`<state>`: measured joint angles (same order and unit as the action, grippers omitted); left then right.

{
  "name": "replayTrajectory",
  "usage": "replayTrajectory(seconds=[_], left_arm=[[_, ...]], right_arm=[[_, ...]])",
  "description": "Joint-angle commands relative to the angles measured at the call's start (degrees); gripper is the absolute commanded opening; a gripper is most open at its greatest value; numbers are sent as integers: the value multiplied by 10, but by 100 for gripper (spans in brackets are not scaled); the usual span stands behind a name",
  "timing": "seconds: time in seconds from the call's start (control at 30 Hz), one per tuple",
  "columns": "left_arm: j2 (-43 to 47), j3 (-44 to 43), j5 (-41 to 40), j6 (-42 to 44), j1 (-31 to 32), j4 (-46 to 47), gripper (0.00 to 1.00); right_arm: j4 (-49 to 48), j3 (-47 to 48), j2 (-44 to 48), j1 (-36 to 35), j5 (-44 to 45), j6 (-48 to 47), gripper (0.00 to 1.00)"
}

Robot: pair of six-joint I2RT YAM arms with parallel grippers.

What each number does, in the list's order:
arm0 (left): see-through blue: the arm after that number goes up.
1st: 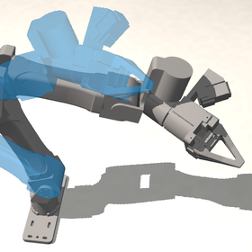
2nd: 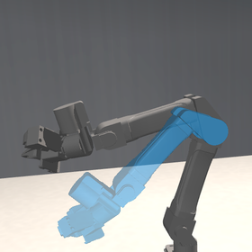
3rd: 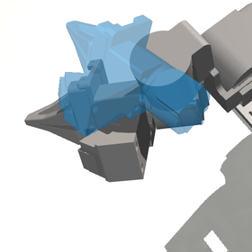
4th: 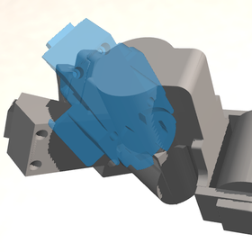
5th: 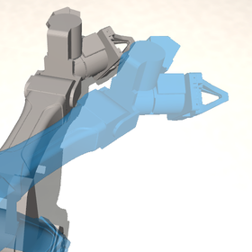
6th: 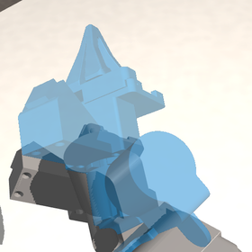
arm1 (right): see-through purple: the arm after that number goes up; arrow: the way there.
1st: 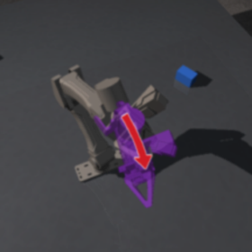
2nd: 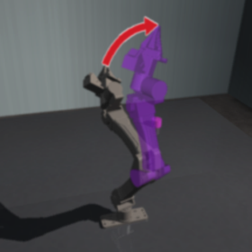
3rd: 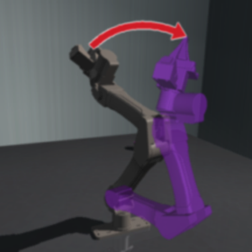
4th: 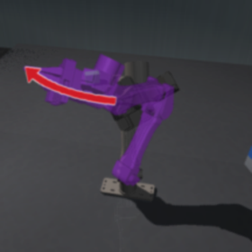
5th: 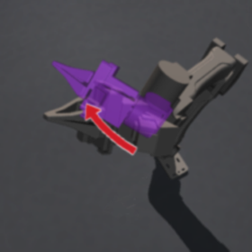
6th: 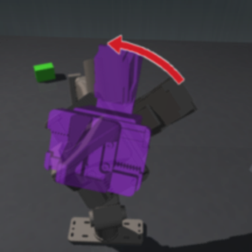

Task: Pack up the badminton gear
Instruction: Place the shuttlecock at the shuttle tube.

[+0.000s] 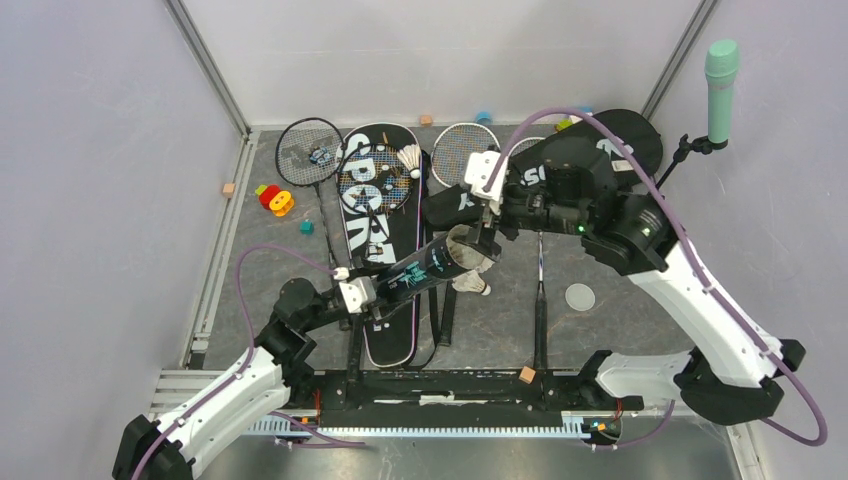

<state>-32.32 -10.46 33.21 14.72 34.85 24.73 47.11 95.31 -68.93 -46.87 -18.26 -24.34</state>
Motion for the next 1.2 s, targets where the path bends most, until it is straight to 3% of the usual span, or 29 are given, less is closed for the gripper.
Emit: replayTrajectory(seconds=[0.0, 0.27, 0.53, 0.73, 0.93, 1.07, 1.17], left_arm=[[5, -27, 18, 21, 1, 30, 20], [14, -26, 17, 14, 0, 32, 19], [24, -19, -48, 5, 0, 48, 19], [19, -13, -94, -1, 1, 68, 19], [15, -7, -131, -14, 0, 100, 19], [8, 4, -216, -47, 1, 157, 19], [-4, 4, -321, -71, 0, 187, 19]], right_arm=[[0, -3, -42, -2, -11, 0, 98], [12, 47, -88, -2, 8, 6, 98], [-35, 109, 0, -2, 80, 53, 98], [-165, -5, 123, -2, 202, 90, 98], [-173, -88, 158, -2, 364, 124, 98], [-196, -233, 154, -2, 435, 183, 98], [-210, -333, 119, -2, 422, 199, 98]])
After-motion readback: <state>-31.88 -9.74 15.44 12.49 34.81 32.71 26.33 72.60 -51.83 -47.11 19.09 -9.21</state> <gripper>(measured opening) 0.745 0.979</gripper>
